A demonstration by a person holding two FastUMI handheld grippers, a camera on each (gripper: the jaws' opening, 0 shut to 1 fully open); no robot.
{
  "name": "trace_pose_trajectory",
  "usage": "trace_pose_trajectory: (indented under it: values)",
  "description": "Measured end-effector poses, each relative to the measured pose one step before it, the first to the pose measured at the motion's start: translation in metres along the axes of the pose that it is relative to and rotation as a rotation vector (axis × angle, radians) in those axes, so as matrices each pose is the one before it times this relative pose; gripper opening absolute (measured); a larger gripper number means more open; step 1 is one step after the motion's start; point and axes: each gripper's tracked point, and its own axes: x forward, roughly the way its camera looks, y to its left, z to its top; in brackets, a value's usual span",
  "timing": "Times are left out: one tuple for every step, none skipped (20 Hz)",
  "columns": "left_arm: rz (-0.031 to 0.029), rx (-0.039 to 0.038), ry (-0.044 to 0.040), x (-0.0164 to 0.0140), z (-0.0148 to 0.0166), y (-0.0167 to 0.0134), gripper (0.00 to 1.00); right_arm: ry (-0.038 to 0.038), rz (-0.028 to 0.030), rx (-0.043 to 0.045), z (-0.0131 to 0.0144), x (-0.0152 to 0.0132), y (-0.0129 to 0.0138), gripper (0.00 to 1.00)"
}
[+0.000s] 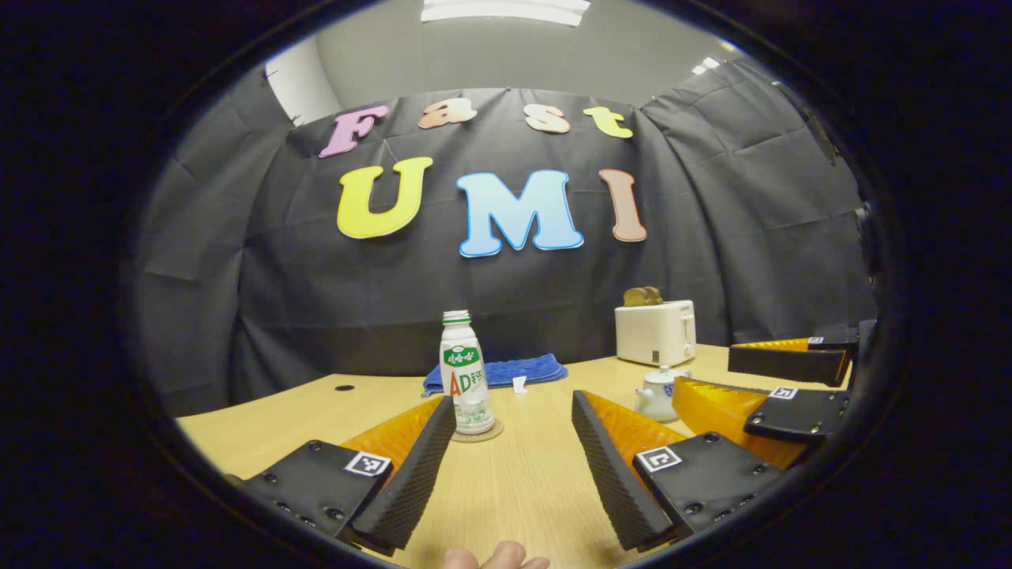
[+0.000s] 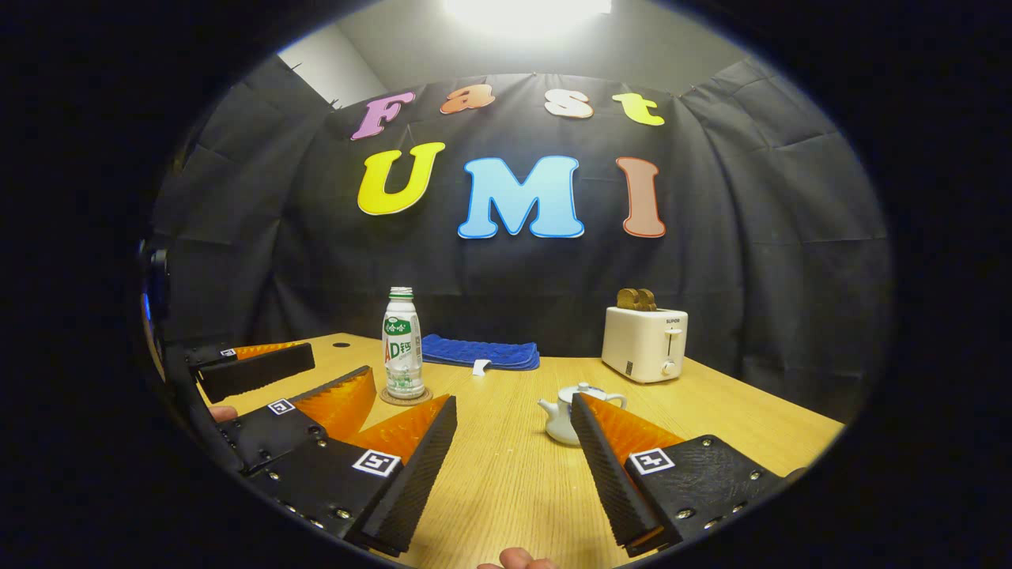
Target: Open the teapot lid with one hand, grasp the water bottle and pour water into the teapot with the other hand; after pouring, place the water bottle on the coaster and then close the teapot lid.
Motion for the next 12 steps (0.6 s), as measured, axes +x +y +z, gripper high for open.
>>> trace_pose_trajectory:
  values:
    - [-0.00419,-0.02707,0.00636,0.00187,-0.00312,-0.00413,1.0,0.00279,-0.01623,0.01613,-0.0074,0.00036,-0.00139,0.9]
    - [-0.00022,-0.02271,0.02209,-0.00313,-0.00607,0.00406,1.0,0.03061,-0.01623,0.02853,-0.00811,0.00212,-0.00054,0.9]
    - [-0.00084,-0.02734,0.04795,0.00669,-0.01597,0.00012,0.99,0.01011,-0.02171,-0.01338,-0.00972,0.00022,-0.00697,0.95]
    - [0.04314,0.00747,0.02528,0.00026,-0.00275,0.0065,0.99,-0.01006,-0.0156,-0.00311,0.01303,0.00021,0.00007,0.97]
    - [0.03665,0.02007,-0.02417,-0.00614,0.01014,0.00909,1.0,0.00413,-0.00242,-0.0006,-0.00062,0.00033,0.00227,0.97]
    - [0.00422,-0.00973,0.01024,0.00063,-0.00403,-0.00013,1.0,0.00011,-0.00729,0.00667,-0.00189,0.00103,-0.00026,0.98]
    - [0.0031,-0.00108,-0.00304,-0.00098,-0.00057,-0.00435,0.99,-0.00419,-0.01532,-0.00352,0.00018,-0.0002,-0.0033,0.97]
    - [0.00026,0.00326,0.00199,0.0006,-0.00106,-0.00129,0.99,0.00308,-0.00316,0.00147,-0.00003,0.00015,-0.00039,0.97]
    - [0.0053,0.00074,0.00116,-0.0002,0.00077,0.00209,0.99,0.00224,-0.00013,-0.00109,-0.00011,0.00041,0.00081,0.97]
    - [0.01362,0.00217,0.00391,0.00038,-0.00033,0.00195,0.99,-0.00094,-0.00067,0.00374,0.0,-0.0001,-0.00065,0.97]
    - [0.01583,-0.00241,0.00115,0.00035,-0.0005,0.0038,0.98,-0.00009,-0.00239,-0.00247,0.00009,-0.00011,0.00011,0.97]
    - [0.00149,-0.00089,-0.0022,-0.0015,0.00112,-0.00012,0.99,-0.00159,0.00036,-0.00099,0.00005,-0.00057,-0.00012,0.97]
